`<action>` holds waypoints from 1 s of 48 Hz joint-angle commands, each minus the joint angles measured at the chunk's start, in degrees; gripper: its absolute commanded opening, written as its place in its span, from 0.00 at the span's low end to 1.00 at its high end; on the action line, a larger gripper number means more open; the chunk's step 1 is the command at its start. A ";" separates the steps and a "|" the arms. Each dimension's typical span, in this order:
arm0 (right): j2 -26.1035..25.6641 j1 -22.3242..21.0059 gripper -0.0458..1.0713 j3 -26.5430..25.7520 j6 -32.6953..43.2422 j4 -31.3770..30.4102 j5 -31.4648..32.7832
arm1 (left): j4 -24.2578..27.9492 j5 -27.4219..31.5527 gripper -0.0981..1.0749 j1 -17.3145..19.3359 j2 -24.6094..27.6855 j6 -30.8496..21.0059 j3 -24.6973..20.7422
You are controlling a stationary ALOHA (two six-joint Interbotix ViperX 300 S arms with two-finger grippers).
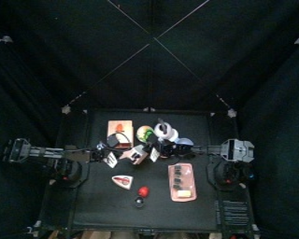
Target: Put cleaver back in holder
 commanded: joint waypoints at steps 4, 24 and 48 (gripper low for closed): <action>-0.70 0.09 0.27 -1.58 -0.09 0.00 -0.97 | 0.18 -0.88 0.46 0.79 0.62 0.00 -0.88; -0.18 0.09 0.27 -1.93 -0.09 0.00 -2.81 | 0.18 -4.83 0.47 1.76 4.31 0.00 -1.14; -0.09 0.09 0.27 -1.85 -0.09 0.00 -2.81 | 0.18 -9.67 0.57 3.52 7.56 0.00 -1.23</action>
